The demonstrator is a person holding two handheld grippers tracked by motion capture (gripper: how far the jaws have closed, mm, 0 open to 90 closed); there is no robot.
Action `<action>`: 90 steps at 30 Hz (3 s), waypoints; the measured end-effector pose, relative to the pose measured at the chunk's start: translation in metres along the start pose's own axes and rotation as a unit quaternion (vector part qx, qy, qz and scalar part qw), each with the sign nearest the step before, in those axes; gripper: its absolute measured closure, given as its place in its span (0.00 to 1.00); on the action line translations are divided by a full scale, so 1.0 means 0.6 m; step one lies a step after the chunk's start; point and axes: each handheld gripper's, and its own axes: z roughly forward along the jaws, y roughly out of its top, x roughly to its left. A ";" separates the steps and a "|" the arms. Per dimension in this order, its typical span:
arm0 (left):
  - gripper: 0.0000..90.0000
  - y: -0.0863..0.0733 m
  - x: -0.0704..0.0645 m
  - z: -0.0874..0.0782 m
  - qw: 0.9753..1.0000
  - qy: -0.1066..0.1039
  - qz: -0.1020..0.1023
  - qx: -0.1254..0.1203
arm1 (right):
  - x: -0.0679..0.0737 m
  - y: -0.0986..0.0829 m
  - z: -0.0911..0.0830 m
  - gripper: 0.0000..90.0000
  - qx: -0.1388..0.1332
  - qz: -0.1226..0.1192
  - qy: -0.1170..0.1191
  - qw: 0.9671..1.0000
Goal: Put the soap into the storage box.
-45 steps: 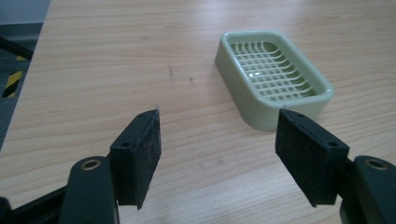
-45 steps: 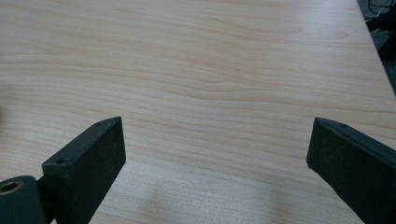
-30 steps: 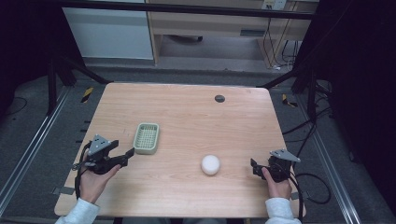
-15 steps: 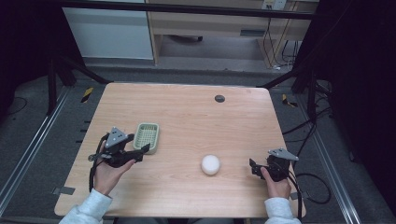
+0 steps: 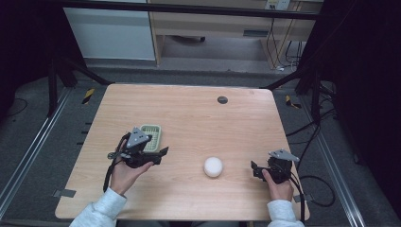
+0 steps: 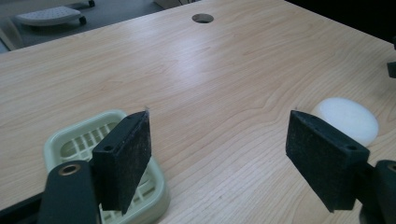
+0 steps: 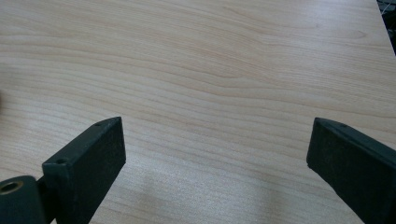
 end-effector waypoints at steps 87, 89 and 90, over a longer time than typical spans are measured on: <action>0.15 0.023 -0.197 0.199 0.984 -0.106 0.081 0.117 | 0.010 0.006 0.002 0.05 -0.001 -0.007 0.007 1.000; 0.15 0.023 -0.200 0.203 0.984 -0.105 0.080 0.118 | 0.010 0.006 0.001 0.05 -0.001 -0.006 0.009 1.000; 0.15 0.023 -0.200 0.205 0.984 -0.106 0.080 0.120 | 0.010 0.006 0.001 0.05 -0.001 -0.006 0.009 1.000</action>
